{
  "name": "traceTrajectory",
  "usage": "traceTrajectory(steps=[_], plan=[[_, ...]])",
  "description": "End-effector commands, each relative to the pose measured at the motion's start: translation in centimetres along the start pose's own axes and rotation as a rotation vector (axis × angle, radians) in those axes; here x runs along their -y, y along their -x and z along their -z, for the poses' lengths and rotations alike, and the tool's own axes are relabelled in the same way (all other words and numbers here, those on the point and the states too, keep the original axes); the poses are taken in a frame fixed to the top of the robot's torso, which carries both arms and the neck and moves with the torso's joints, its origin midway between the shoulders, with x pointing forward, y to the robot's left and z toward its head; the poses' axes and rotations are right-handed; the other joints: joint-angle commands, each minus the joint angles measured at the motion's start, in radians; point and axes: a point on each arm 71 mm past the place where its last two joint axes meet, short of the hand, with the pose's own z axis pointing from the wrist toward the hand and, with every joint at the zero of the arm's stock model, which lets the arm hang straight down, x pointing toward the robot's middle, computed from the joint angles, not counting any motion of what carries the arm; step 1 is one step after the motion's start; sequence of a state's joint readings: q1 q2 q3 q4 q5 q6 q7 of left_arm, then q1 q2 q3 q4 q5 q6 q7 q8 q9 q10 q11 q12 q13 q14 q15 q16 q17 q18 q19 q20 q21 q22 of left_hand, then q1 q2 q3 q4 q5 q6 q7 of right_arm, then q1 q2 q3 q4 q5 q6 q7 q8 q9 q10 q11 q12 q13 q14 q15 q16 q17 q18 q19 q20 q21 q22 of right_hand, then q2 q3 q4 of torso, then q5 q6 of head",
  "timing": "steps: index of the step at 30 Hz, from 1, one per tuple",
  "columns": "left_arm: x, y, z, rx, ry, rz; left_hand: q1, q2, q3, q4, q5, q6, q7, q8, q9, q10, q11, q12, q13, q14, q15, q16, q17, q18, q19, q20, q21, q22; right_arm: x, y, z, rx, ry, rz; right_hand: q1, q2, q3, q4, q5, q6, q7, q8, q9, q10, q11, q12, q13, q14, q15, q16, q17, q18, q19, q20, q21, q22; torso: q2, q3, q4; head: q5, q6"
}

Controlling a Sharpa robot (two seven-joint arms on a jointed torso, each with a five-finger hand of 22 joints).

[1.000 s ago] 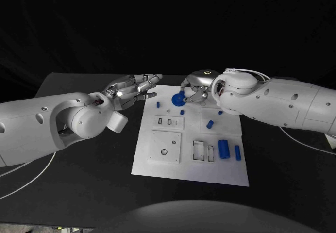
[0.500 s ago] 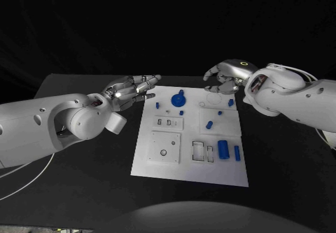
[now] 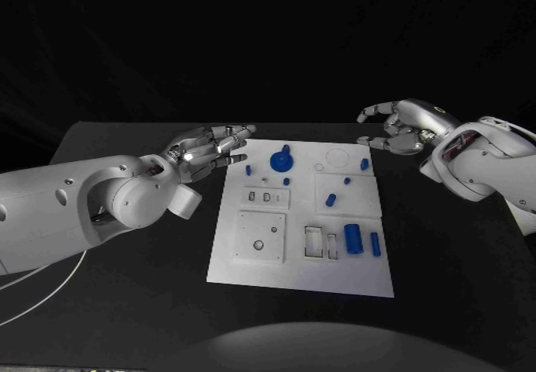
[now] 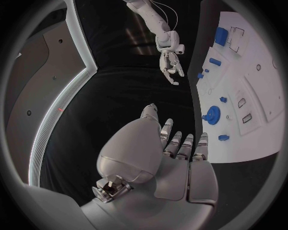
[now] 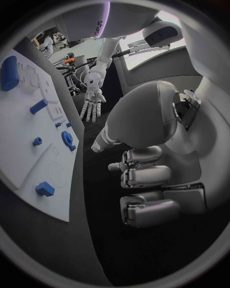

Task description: Assemble the parts on the task board

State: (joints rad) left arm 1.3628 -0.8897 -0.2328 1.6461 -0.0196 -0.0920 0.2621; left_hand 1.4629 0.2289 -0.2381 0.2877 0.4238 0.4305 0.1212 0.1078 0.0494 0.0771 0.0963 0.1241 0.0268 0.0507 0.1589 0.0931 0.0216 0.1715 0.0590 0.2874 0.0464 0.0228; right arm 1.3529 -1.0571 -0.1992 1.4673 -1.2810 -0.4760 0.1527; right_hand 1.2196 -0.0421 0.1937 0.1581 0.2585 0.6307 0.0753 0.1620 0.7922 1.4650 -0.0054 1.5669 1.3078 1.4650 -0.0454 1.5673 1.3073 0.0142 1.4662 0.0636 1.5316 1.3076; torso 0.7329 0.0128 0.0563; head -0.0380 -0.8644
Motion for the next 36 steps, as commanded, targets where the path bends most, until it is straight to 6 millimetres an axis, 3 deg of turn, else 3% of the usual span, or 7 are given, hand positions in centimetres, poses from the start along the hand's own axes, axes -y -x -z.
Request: traceTrajectory(steps=[1,5,10,20,32,36], plan=[[0.0,-0.3,-0.1,-0.026,-0.015,0.005,0.011,-0.002,0.001,-0.002,0.004,0.000,0.007,0.004,0.001,0.000,0.004,0.003,0.001,0.001,0.004,0.005,0.001,0.007,0.004,0.004,0.004,0.002,0.8,-0.4,0.4,0.018,0.006,-0.082,0.016,0.000,-0.005,0.007,0.024,-0.020,0.002,0.022,0.059,0.106,0.006,0.004,0.263,0.106,0.000,0.003,0.263,-0.003,0.073,0.003,0.004,0.249,-0.004,0.0021,-0.0055,-0.010,0.005],[-0.3,-0.4,-0.1,-0.032,-0.012,0.009,0.012,-0.002,0.002,-0.002,0.005,0.000,0.008,0.005,0.001,0.000,0.005,0.003,0.001,0.001,0.005,0.006,0.001,0.007,0.005,0.004,0.004,0.002,2.1,-1.8,1.0,0.005,-0.011,-0.109,0.013,0.002,-0.011,0.023,0.024,-0.041,0.009,0.032,0.095,0.106,0.010,0.004,0.263,0.106,0.002,0.003,0.263,-0.005,0.078,0.006,0.009,0.251,-0.006,0.0027,-0.0065,-0.011,0.002],[-0.4,-0.4,-0.1,-0.037,-0.010,0.013,0.013,-0.001,0.003,-0.003,0.005,-0.001,0.008,0.005,0.001,0.003,0.006,0.006,0.002,0.001,0.006,0.006,0.001,0.007,0.005,0.005,0.004,0.002,3.2,-3.4,1.5,-0.018,-0.024,-0.125,0.024,0.000,-0.013,0.042,0.041,-0.087,0.018,0.069,0.126,0.106,0.018,0.004,0.263,0.106,0.009,0.003,0.263,-0.006,0.079,0.011,0.012,0.252,-0.007,0.0021,-0.0069,-0.009,0.004],[-0.6,-0.3,0.0,-0.034,-0.008,0.015,0.013,-0.001,0.003,-0.003,0.005,-0.001,0.008,0.005,0.001,0.003,0.006,0.006,0.002,0.001,0.006,0.006,0.001,0.007,0.005,0.005,0.004,0.002,4.4,-5.4,2.1,-0.087,-0.068,-0.142,0.046,-0.004,-0.007,0.051,0.084,-0.126,0.021,0.111,0.141,0.106,0.021,0.004,0.263,0.106,0.012,0.003,0.263,-0.004,0.074,0.015,0.006,0.250,-0.006,0.0013,-0.0060,-0.012,0.008],[-0.6,-0.2,0.1,-0.031,-0.006,0.015,0.014,0.000,0.003,-0.003,0.005,-0.001,0.009,0.005,0.001,0.004,0.007,0.008,0.002,0.001,0.007,0.007,0.001,0.006,0.005,0.005,0.004,0.002,4.5,-6.3,2.2,-0.118,-0.075,-0.147,0.072,-0.007,0.004,0.043,0.105,-0.143,0.022,0.136,0.144,0.106,0.022,0.004,0.263,0.106,0.013,0.003,0.263,-0.002,0.067,0.016,-0.001,0.247,-0.007,0.0014,-0.0051,-0.013,0.007],[-0.6,-0.1,0.1,-0.030,-0.007,0.014,0.014,0.000,0.003,-0.003,0.005,-0.001,0.009,0.005,0.001,0.004,0.007,0.008,0.002,0.001,0.007,0.007,0.001,0.006,0.005,0.005,0.004,0.002,4.4,-6.4,2.1,-0.129,-0.077,-0.145,0.094,-0.009,0.016,0.035,0.149,-0.150,0.023,0.162,0.148,0.106,0.023,0.004,0.263,0.106,0.014,0.003,0.263,-0.001,0.064,0.017,-0.004,0.246,-0.007,0.0015,-0.0051,-0.012,0.007]])
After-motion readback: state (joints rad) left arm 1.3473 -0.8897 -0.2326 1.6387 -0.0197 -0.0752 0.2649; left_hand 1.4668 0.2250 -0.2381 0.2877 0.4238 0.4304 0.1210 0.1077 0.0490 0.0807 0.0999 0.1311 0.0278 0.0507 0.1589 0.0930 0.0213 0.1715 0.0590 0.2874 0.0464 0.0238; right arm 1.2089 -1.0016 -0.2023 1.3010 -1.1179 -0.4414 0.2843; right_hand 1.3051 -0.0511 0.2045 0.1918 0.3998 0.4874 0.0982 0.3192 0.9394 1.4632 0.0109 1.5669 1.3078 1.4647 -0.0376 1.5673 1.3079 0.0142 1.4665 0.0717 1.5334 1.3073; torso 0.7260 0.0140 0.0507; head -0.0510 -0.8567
